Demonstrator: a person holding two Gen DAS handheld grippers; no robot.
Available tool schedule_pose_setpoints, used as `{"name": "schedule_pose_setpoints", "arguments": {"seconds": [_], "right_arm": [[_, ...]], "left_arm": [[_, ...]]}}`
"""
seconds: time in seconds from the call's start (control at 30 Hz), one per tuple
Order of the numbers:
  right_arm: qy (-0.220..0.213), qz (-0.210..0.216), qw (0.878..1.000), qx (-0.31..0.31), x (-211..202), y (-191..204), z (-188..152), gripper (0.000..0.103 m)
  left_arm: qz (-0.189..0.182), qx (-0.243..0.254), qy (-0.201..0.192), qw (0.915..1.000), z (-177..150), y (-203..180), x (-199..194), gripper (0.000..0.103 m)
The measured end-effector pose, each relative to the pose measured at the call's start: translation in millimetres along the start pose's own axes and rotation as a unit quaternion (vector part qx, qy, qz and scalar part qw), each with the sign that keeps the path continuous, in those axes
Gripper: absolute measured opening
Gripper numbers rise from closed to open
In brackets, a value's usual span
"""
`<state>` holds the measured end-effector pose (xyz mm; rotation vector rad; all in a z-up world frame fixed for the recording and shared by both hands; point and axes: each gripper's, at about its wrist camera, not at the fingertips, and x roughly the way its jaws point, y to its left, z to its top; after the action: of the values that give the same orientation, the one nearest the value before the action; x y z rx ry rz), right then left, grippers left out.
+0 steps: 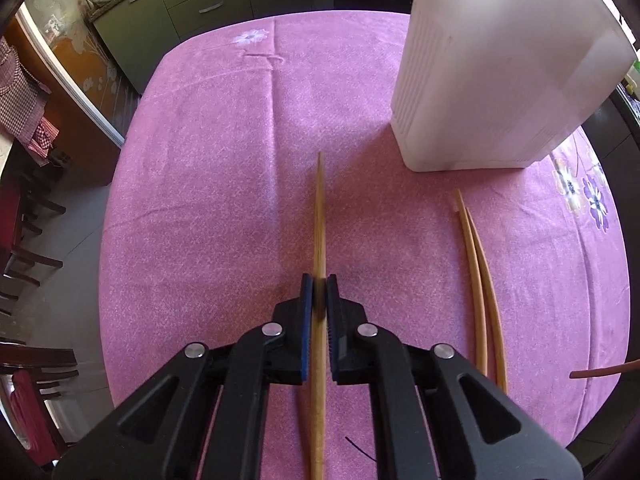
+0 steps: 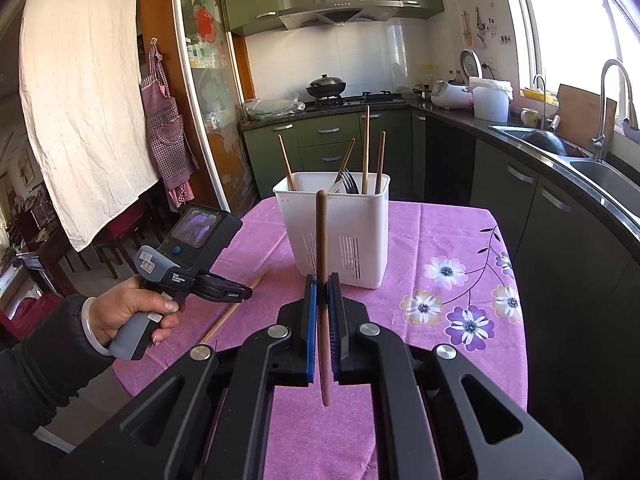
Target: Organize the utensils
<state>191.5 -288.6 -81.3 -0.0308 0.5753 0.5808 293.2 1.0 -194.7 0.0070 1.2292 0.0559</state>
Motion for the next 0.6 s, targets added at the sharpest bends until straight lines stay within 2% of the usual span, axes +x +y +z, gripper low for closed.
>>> {"name": "schedule_pose_setpoints", "arguments": {"seconds": [0.1,0.2,0.4,0.6], "right_arm": [[-0.001,0.000,1.000,-0.001,-1.3,-0.4,0.5,0.006],[-0.005,-0.001,1.000,-0.001,-4.0,-0.5,1.6,0.006],[-0.009,-0.001,1.000,-0.005,-6.9,3.5,3.7,0.006],[-0.007,0.000,1.000,-0.013,-6.3,11.2,4.8,0.006]], "left_arm": [[-0.011,-0.004,-0.021,0.9997,-3.8,4.8,-18.8,0.007],[-0.021,-0.005,-0.058,0.9981,-12.5,9.5,-53.4,0.007],[-0.042,0.009,-0.135,0.9899,-41.2,12.4,-124.8,0.007],[-0.050,0.020,-0.174,0.9833,-59.4,14.5,-155.7,0.007]]}}
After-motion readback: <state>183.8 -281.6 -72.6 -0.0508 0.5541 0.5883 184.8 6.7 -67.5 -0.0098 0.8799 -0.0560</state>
